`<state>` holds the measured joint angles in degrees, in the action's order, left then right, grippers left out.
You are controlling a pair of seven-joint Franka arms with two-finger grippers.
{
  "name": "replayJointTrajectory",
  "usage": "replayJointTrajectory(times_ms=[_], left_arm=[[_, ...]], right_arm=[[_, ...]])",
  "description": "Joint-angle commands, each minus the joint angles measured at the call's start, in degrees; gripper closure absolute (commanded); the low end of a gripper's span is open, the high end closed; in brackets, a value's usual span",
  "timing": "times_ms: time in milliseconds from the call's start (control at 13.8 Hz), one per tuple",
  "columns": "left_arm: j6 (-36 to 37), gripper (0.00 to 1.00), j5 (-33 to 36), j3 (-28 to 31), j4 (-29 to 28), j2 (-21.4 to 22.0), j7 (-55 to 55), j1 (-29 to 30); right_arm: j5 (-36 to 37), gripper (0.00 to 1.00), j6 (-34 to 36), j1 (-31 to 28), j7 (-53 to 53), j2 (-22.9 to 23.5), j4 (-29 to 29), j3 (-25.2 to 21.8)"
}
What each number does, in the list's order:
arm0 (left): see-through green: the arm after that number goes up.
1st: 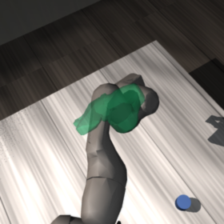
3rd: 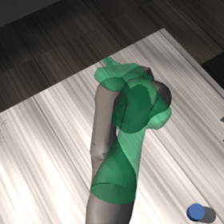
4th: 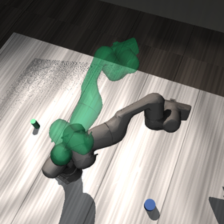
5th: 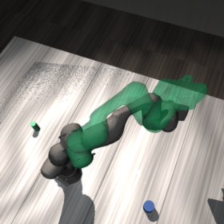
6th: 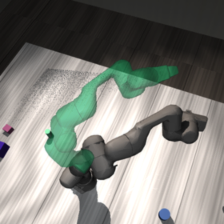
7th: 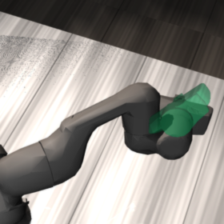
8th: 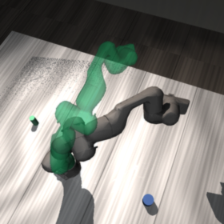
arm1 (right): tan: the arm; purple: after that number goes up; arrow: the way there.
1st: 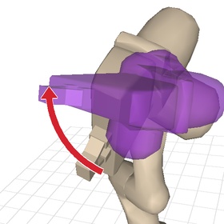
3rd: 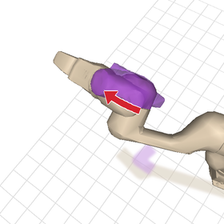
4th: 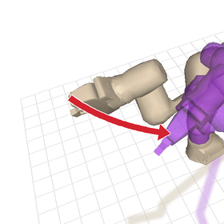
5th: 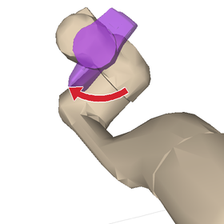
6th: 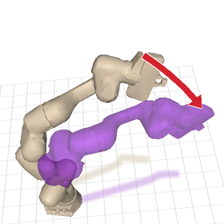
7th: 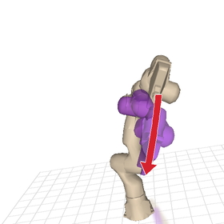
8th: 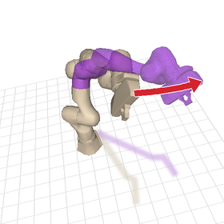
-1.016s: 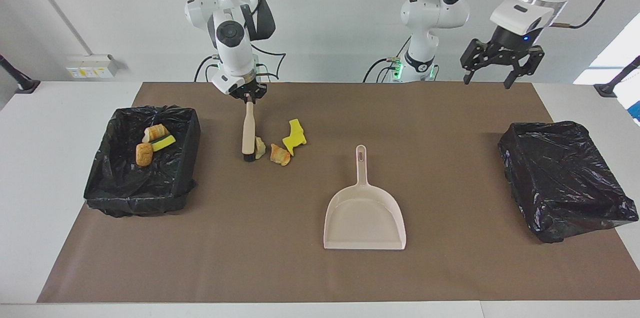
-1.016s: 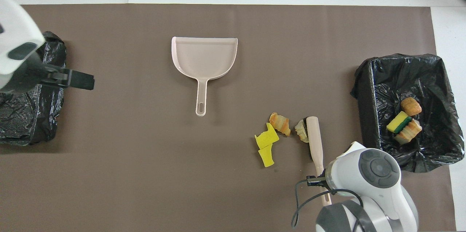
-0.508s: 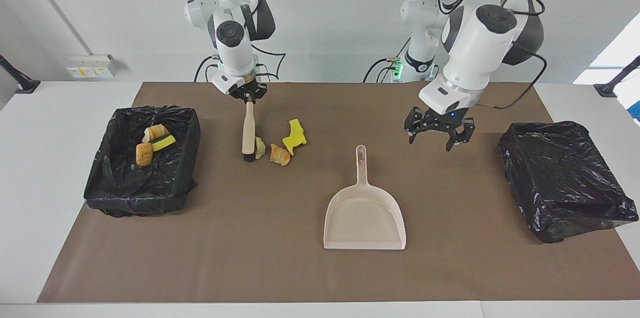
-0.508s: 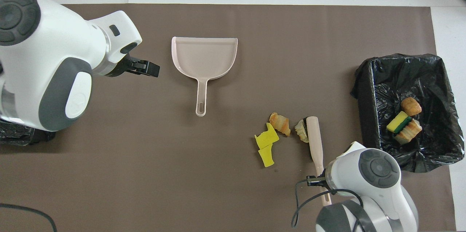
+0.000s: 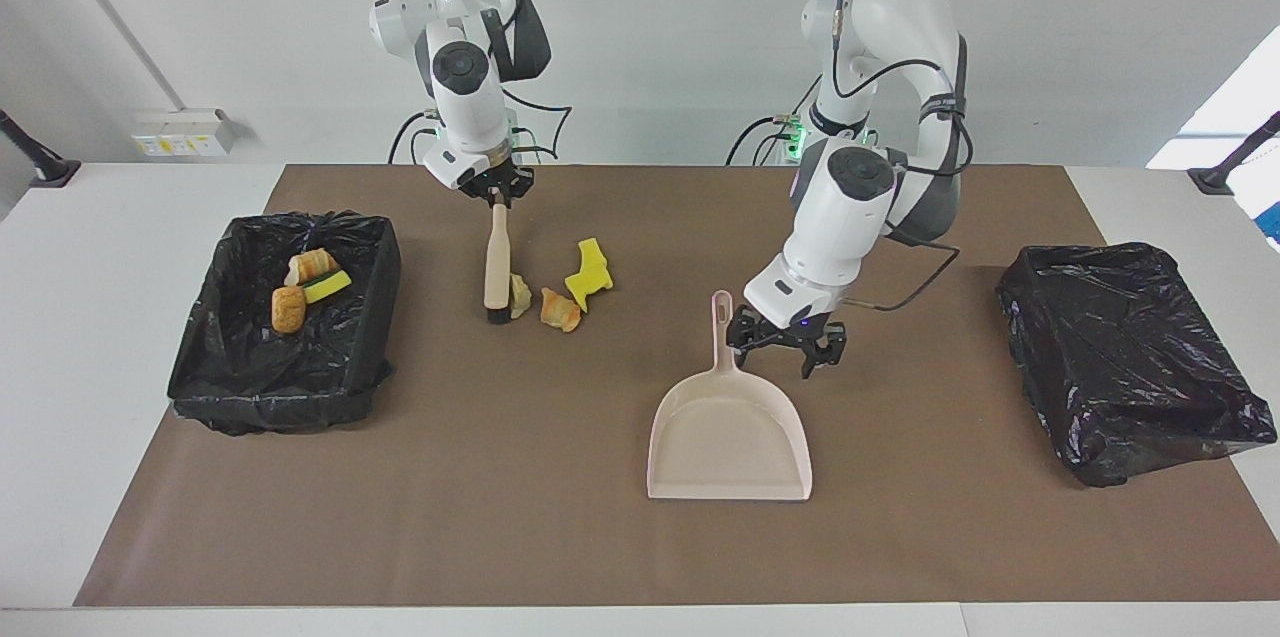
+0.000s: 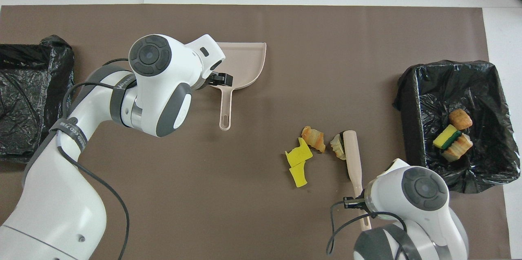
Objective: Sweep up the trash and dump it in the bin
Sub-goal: 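Grasp the pink dustpan handle with the left gripper, then lower the dustpan beside the trash with the left gripper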
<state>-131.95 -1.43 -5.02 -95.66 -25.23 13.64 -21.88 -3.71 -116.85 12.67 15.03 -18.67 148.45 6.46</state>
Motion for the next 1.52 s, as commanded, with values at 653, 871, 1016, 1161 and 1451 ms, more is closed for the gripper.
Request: replayJointTrajectory(times_ms=[653, 871, 1016, 1161, 1451], left_arm=[[1.95, 0.58, 3.08, 0.98, -0.05, -1.31, 4.02, -3.17], [3.19, 0.33, 3.89, 0.98, 0.82, -0.78, 3.93, -3.17], [3.28, 0.32, 3.89, 0.89, 1.44, 0.44, 3.85, -3.09], [3.45, 0.26, 3.89, 0.72, 0.83, 0.97, 3.58, -3.43], [5.38, 0.20, 3.89, 0.72, -1.18, 1.85, -3.41, -5.72]], right_arm=[[-1.65, 1.00, -0.22, -0.28, -2.54, 0.57, -0.71, 0.13], [-1.65, 1.00, -0.22, -0.28, -2.63, 0.83, -0.80, 0.13], [-1.65, 1.00, -0.22, -0.28, -2.63, 0.83, -0.80, 0.13], [-1.65, 1.00, -0.22, -0.28, -2.54, 0.74, -0.80, 0.13], [-1.65, 1.00, -0.22, -0.28, -2.63, 0.83, -0.80, 0.13]])
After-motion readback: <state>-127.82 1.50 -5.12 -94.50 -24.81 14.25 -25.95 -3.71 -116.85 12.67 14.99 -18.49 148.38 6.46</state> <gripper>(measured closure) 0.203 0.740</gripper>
